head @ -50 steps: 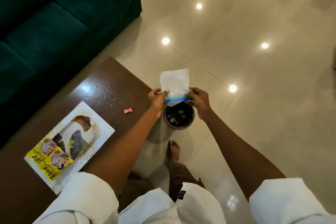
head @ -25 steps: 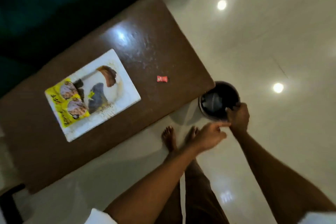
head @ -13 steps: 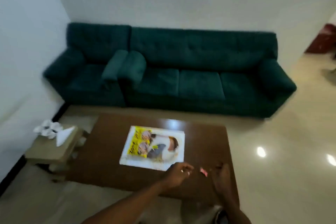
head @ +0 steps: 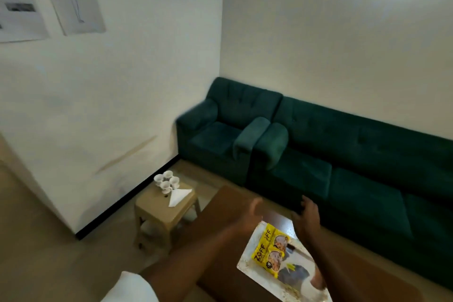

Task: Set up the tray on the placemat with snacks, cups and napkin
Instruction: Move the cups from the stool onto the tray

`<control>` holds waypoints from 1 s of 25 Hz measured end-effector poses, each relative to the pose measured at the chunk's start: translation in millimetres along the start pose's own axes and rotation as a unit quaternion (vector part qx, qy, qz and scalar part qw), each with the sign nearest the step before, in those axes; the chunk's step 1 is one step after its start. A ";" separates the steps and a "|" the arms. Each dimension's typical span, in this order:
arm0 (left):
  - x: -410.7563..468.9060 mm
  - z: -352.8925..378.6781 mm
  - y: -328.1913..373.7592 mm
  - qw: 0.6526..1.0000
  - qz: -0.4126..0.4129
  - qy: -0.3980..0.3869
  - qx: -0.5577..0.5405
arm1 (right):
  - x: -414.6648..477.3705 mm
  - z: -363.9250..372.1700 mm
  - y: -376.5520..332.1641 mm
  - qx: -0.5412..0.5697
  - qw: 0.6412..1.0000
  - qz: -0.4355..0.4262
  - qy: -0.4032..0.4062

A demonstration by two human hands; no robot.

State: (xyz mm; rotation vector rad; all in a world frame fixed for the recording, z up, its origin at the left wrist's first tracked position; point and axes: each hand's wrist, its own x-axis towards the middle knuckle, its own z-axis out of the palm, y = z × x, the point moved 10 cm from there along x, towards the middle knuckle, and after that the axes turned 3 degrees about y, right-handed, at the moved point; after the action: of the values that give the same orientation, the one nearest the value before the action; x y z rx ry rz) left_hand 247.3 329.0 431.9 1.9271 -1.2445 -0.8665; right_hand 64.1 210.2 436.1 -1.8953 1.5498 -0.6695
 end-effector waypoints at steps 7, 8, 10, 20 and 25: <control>17.3 -213.4 -21.1 0.981 0.001 0.164 0.099 | 31.9 67.3 -214.5 -0.080 0.981 -0.173 -0.038; 19.5 -242.9 -22.8 0.977 -0.006 0.183 0.107 | 41.6 73.7 -243.1 -0.094 0.975 -0.197 -0.037; 21.7 -301.3 -27.6 0.964 -0.023 0.224 0.139 | 60.0 86.0 -297.3 -0.104 0.966 -0.234 -0.037; 60.6 -503.1 -47.4 0.904 -0.082 0.343 0.243 | 164.2 143.3 -528.7 -0.071 0.923 -0.378 -0.020; 93.9 -587.0 -42.2 0.853 -0.099 0.402 0.318 | 204.2 207.1 -592.7 -0.097 0.898 -0.427 -0.045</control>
State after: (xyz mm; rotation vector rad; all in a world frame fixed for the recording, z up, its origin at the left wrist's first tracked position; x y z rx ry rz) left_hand 776.2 361.8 704.7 2.5534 -0.8453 0.3680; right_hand 653.7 122.0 719.6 -2.7217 0.6740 -0.7726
